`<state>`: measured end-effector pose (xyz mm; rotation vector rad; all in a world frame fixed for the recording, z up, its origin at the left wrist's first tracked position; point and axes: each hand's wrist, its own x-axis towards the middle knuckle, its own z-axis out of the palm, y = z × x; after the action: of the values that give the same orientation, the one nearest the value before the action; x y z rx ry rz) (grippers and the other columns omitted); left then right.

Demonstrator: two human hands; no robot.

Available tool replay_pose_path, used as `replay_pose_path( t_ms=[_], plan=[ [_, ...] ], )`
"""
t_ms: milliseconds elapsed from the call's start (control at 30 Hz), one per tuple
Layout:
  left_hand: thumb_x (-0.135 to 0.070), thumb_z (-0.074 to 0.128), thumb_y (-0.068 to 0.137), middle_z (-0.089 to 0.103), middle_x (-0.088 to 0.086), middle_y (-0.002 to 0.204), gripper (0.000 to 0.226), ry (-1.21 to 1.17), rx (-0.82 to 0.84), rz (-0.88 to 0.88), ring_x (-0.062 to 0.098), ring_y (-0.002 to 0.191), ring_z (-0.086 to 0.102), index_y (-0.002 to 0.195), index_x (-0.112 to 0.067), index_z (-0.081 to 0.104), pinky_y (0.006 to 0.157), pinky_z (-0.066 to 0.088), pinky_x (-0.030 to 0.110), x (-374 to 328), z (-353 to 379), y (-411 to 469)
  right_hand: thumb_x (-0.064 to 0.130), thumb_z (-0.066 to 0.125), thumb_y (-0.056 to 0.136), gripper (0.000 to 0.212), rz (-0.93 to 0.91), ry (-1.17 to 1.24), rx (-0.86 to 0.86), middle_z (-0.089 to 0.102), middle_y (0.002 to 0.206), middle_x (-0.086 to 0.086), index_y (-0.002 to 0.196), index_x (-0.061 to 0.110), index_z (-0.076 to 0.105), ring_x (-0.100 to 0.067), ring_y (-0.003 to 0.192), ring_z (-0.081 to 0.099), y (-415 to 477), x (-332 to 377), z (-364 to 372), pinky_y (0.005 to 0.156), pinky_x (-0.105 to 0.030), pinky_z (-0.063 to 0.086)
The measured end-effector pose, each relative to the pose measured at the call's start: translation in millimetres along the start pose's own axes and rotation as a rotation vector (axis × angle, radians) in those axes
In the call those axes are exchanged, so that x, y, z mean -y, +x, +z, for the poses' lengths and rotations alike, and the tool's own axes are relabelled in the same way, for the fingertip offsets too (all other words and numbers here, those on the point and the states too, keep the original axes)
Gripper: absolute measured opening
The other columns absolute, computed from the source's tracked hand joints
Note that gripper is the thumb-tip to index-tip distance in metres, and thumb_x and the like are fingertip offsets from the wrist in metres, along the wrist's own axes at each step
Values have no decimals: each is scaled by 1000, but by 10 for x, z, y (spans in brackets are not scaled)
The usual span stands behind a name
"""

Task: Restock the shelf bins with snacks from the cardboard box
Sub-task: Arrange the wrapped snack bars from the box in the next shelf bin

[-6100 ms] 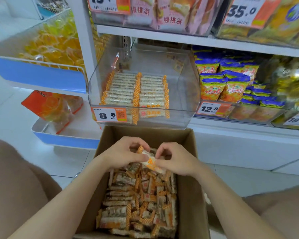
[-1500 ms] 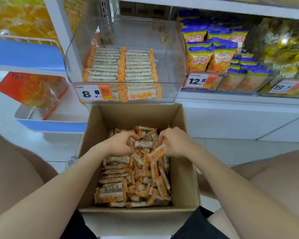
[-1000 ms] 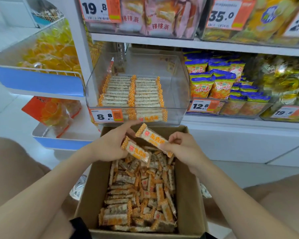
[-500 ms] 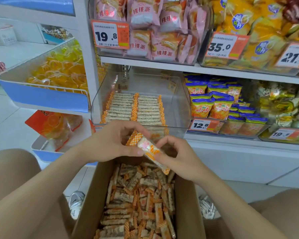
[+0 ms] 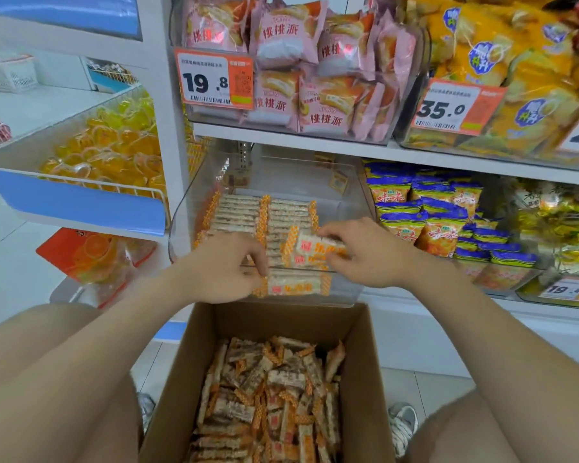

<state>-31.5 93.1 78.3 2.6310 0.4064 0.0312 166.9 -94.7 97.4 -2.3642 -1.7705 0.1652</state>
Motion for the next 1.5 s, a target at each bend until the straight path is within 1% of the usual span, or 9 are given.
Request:
replay_pose_path(
  t_ms=[300, 467, 633, 767, 867, 1033, 1200, 1333, 1500],
  plan=[
    [-23, 75, 86, 71, -13, 107, 55, -99, 193, -8, 7, 103, 66, 126, -35, 40, 88, 58, 36, -41, 85, 259, 19, 64, 94, 12, 71, 82, 306, 72, 96, -7, 101, 13, 71, -21, 88, 66, 356, -74, -20, 80, -45, 54],
    [-21, 69, 88, 75, 4, 106, 63, -61, 250, -18, 24, 94, 68, 133, -28, 25, 84, 55, 52, -75, 138, 307, 15, 64, 95, 23, 94, 89, 338, 75, 109, -3, 116, 17, 72, -17, 100, 70, 370, -78, -66, 91, -45, 58],
    [-26, 71, 89, 74, 4, 102, 69, 24, 221, -35, 14, 76, 61, 135, -27, 20, 64, 38, 32, -28, 153, 306, 14, 62, 99, 35, 99, 119, 386, 70, 128, 0, 133, 18, 64, -15, 112, 66, 399, 2, -52, 96, -34, 55],
    [-32, 78, 84, 70, -6, 100, 70, -42, 153, -39, 9, 90, 65, 136, -30, 31, 81, 56, 38, 51, 118, 295, 12, 58, 102, 41, 103, 156, 421, 71, 128, -5, 143, 15, 59, -21, 115, 66, 489, 85, 32, 89, -24, 51],
    [-42, 83, 78, 60, -10, 115, 62, 45, 41, 5, 11, 105, 57, 127, -33, 47, 88, 50, 32, 157, 73, 283, 18, 61, 105, 50, 133, 183, 455, 56, 152, -4, 153, 13, 50, -17, 138, 54, 531, 95, 48, 107, -24, 43],
    [-57, 77, 75, 59, -15, 118, 48, 140, 58, -2, 12, 111, 55, 115, -36, 61, 94, 48, 38, 232, 82, 296, 26, 70, 101, 48, 145, 222, 442, 58, 149, 0, 147, 17, 58, -16, 137, 55, 595, 33, 84, 116, -35, 44],
    [-63, 75, 75, 65, -25, 97, 29, 130, -4, 47, 5, 99, 61, 90, -38, 73, 94, 53, 41, 237, 80, 294, 18, 68, 101, 37, 228, 276, 278, 68, 120, 1, 137, 14, 62, -19, 115, 66, 582, -28, -81, 101, -37, 53],
    [-57, 80, 79, 67, -18, 112, 39, 99, -45, 155, 7, 107, 61, 110, -36, 69, 91, 51, 37, 112, 132, 290, 29, 54, 104, 29, 261, 178, -3, 65, 108, -6, 126, 10, 55, -27, 102, 61, 495, 4, -176, 73, -35, 45],
    [-43, 78, 90, 64, -18, 129, 48, 59, 57, 225, 5, 118, 58, 133, -32, 63, 92, 45, 25, 34, 235, 366, 39, 63, 96, 80, 291, 25, 297, 40, 162, -9, 162, 12, 27, -27, 145, 43, 482, -10, -29, 113, -42, 43]
  ],
)
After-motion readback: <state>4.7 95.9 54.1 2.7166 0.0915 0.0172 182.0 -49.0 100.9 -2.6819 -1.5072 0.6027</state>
